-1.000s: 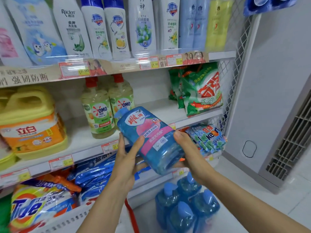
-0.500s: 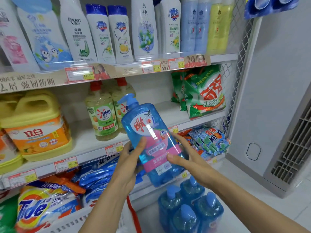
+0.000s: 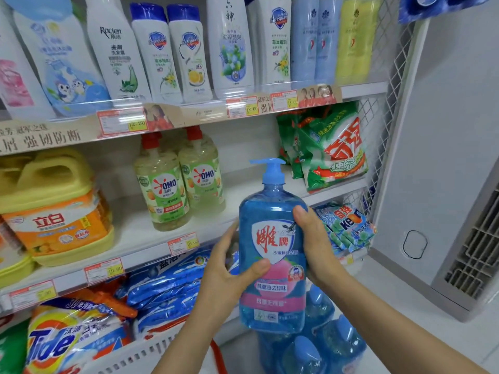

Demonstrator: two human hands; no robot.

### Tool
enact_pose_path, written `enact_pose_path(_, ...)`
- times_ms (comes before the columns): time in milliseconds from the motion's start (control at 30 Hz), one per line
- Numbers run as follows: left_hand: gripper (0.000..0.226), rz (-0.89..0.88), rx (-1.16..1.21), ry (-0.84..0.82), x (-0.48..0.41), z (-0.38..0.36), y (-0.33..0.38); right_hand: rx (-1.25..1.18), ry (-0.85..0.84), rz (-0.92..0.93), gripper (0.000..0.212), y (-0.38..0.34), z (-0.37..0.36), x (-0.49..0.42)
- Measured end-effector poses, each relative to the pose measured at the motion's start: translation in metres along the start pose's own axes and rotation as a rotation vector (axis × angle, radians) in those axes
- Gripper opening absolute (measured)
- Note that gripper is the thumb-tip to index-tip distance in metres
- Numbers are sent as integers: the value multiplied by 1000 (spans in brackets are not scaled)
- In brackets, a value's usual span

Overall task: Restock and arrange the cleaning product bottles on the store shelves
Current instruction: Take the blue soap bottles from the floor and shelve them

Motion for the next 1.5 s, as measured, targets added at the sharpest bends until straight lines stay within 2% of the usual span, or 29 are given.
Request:
enact_pose_path(67,95,-69,-122,72,1,-3,11,-2,85,46,73,-4,7,0)
enact_pose_path(133,110,-83,-147,39,5,-21,17,80,127,90,68,-5,8,4)
enact_pose_path(233,121,-79,-122,68,3,-32,9,193,72,71,76,0,-2,12)
enact_pose_path(367,123,-88,-81,71,-5,-15,-4,159,-90,-10,58,0,3,3)
enact_pose_path(433,118,-98,-22,3,-6,-12,-2,125,-143,-8,70,0,9,-3)
enact_pose_path(533,102,-90,70,-96,-8,-17,-4,-86,-253,-52,90,13,-6,0)
enact_pose_path(600,91,-61,71,-110,-9,-19,-11,-199,-199,-70,94,15,-12,-2)
enact_pose_path(700,78,-81,-26,-36,-5,-19,-9,-224,15,-6,80,9,-2,-6)
enact_pose_path(800,98,-115,-127,-16,3,-35,2,-55,154,49,77,5,5,-2)
enact_pose_path(867,101,-104,-102,6,1,-41,3,46,139,30,78,4,0,1)
enact_pose_path(933,87,-88,-30,33,-4,-34,1,74,29,-31,74,3,-6,-1)
enact_pose_path(1033,74,-11,167,-1,-11,-20,-8,165,-127,-81,57,-6,2,-8)
enact_pose_path(1200,71,71,366,-55,-15,-12,-22,163,-217,-163,70,13,6,-3)
enact_pose_path(1400,72,17,368,-146,-11,-14,-13,-20,-116,-94,72,18,-2,-1)
enact_pose_path(1500,71,-19,332,-94,-12,-8,-2,56,-66,-56,67,8,-3,-2)
Point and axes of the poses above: each hand's wrist, its own x-axis away from the middle knuckle, its own z-axis out of the back of the hand, y = z × x, the point moved 9 cm from there along -x, towards the middle knuckle, and after that the axes turned 9 degrees about -x, right-handed, at the moved point
